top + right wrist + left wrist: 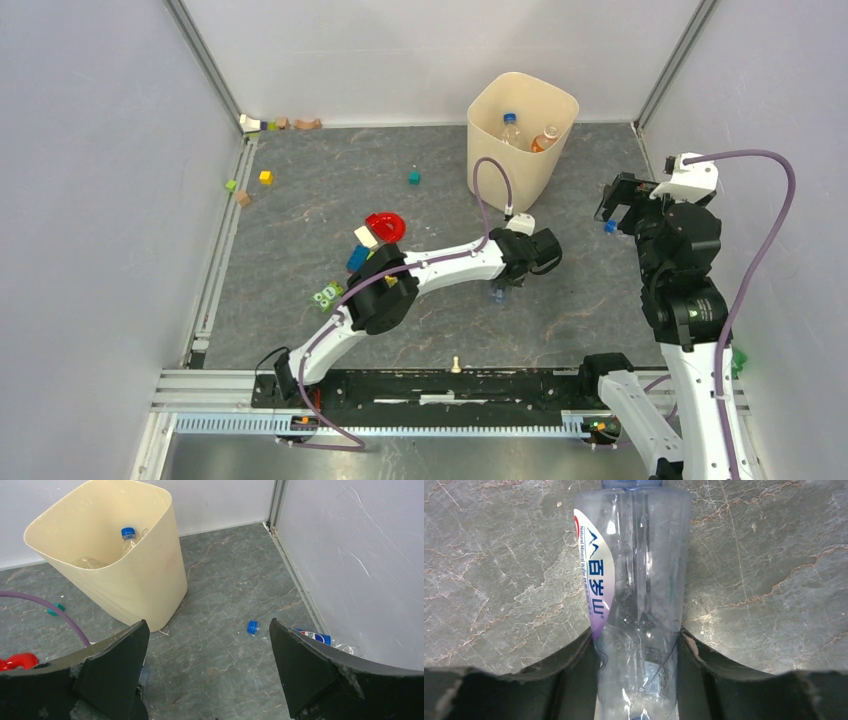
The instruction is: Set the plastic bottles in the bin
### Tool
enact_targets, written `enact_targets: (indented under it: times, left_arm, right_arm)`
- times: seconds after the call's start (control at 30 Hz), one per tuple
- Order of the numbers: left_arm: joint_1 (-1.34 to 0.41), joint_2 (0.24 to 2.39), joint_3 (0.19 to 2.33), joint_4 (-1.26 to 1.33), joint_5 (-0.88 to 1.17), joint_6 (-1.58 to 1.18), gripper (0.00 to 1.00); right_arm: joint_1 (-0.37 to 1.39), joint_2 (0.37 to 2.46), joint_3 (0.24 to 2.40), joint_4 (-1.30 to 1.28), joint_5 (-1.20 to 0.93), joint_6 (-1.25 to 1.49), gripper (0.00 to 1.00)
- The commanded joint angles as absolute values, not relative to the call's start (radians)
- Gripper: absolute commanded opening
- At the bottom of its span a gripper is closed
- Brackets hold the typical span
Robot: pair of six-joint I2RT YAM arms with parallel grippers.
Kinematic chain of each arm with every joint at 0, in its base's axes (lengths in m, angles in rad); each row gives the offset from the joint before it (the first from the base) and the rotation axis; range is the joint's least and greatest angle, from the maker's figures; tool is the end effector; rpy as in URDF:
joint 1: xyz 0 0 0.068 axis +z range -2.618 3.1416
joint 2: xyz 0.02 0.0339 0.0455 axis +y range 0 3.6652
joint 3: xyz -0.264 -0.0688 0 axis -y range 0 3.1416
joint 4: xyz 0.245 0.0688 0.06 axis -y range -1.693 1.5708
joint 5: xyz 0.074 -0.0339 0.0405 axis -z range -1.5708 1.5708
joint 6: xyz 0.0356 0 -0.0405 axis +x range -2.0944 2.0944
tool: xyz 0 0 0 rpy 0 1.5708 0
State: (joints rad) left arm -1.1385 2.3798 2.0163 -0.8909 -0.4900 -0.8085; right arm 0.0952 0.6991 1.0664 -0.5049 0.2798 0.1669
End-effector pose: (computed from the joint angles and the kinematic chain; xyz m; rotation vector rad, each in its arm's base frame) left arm 0.2222 -0.4417 0.1645 0.3202 2.5455 0.0223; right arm 0.1326 0.0028 0.4125 0.2678 1.6820 -0.0436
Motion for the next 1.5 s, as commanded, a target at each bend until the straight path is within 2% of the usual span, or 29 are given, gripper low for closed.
enact_targets:
  times: [0.0,0.2,0.33,0.57,0.7,0.87,0.93,1.2,1.33,1.43,1.47]
  left_arm:
    - [-1.135,2.330,1.942,-0.843,-0.481,-0.814,0.47]
    - [-1.141,2.089,1.760,-0.753,-0.452,-0.731,0.38]
    - [-1.147,1.892,1.658,-0.690,-0.411,-0.614,0.37]
    - [-1.145,1.726,1.821,-0.765,-0.437,-0.452,0.38]
    - [-1.136,1.781,2.028,-0.734,-0.473,-0.317,0.39]
    - [-1.095,2.018,2.480,-0.727,-0.518,-0.161,0.42]
    - [-1.066,2.093,2.579,-0.651,-0.520,-0.121,0.43]
    - [-0.956,2.192,2.465,-0.118,-0.416,-0.037,0.45]
    - [-0.933,2.285,2.537,0.011,-0.427,-0.007,0.43]
    - [-0.918,2.319,2.536,0.087,-0.437,-0.014,0.45]
    - [-0.914,2.328,2.535,0.101,-0.442,-0.022,0.50]
  right_arm:
    - [0.092,0.686,1.064,-0.492,0.263,0.155,0.98]
    - [0.091,0.666,1.038,-0.466,0.259,0.157,0.98]
    - [0.092,0.658,1.008,-0.448,0.280,0.162,0.98]
    - [0.092,0.662,0.986,-0.439,0.285,0.188,0.98]
    - [0.092,0.648,0.986,-0.437,0.286,0.207,0.98]
    - [0.092,0.636,0.994,-0.456,0.293,0.213,0.98]
    - [0.092,0.631,0.995,-0.470,0.298,0.213,0.98]
    - [0.092,0.597,0.970,-0.499,0.299,0.222,0.98]
    - [0.092,0.583,0.968,-0.517,0.298,0.221,0.98]
    - [0.092,0.574,0.969,-0.527,0.300,0.218,0.98]
    - [0.091,0.572,0.969,-0.529,0.300,0.218,0.98]
